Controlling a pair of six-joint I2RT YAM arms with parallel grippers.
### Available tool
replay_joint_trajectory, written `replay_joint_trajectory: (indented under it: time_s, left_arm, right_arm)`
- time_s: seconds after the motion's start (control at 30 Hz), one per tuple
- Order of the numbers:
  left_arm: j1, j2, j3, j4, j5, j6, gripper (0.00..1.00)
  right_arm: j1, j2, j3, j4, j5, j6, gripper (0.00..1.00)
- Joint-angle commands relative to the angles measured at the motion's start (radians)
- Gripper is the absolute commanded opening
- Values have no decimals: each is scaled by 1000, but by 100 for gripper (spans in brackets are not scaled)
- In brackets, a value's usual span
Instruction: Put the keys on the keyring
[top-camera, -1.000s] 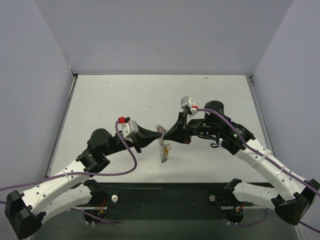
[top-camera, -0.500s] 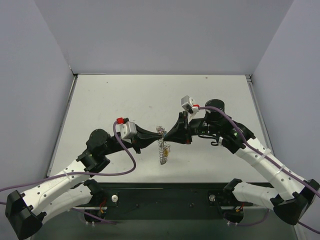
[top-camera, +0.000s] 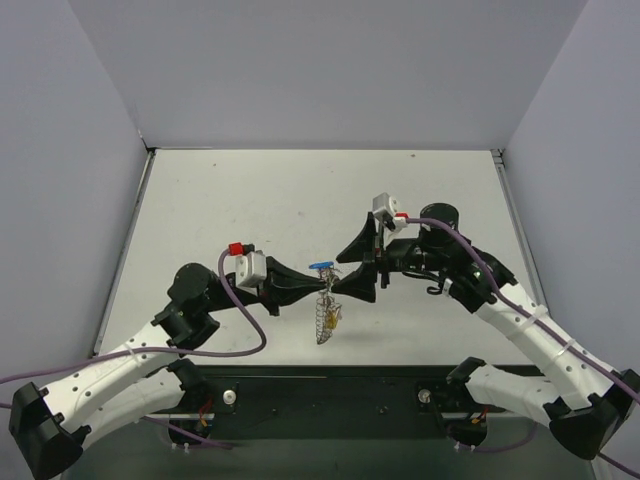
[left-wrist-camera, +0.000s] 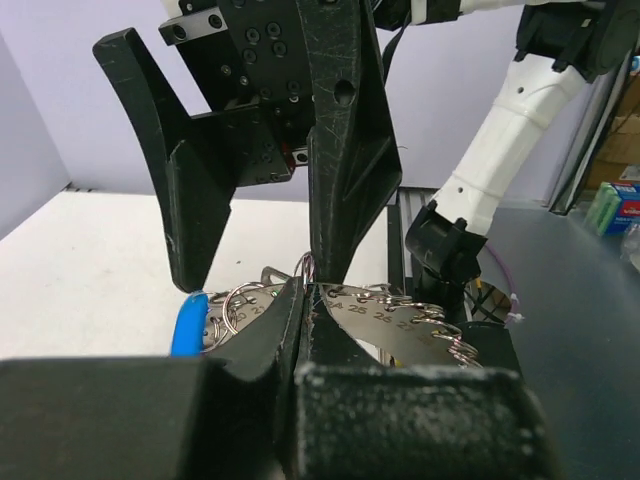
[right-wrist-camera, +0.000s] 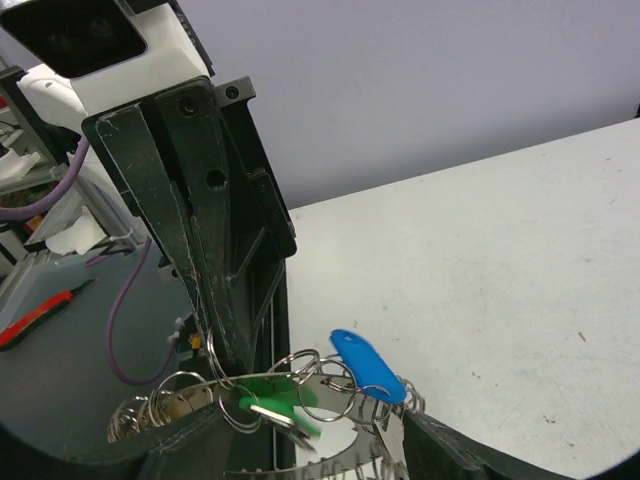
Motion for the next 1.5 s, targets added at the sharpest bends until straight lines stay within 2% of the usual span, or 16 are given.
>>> replay_joint_trajectory:
  time_s: [0.0, 0.17, 0.5, 1.1, 1.47]
  left_arm:
    - [-24, -63, 60, 172, 93, -2, 0]
    - [-25, -63, 59, 159, 87, 2, 0]
    - [-24, -68, 59, 142, 64, 11, 0]
    - [-25, -48, 68, 114, 18, 31, 0]
    - [-24, -37, 71, 111, 11, 34, 0]
  right_arm:
    - [-30, -92, -34, 88, 112, -47, 71]
    - [-30, -133, -34, 159, 68, -10, 72]
    - [-12, -132, -33, 278, -44, 96, 65]
    - [63, -112, -10, 260, -82, 85, 63]
    - [94, -92, 4, 240, -61, 84, 54]
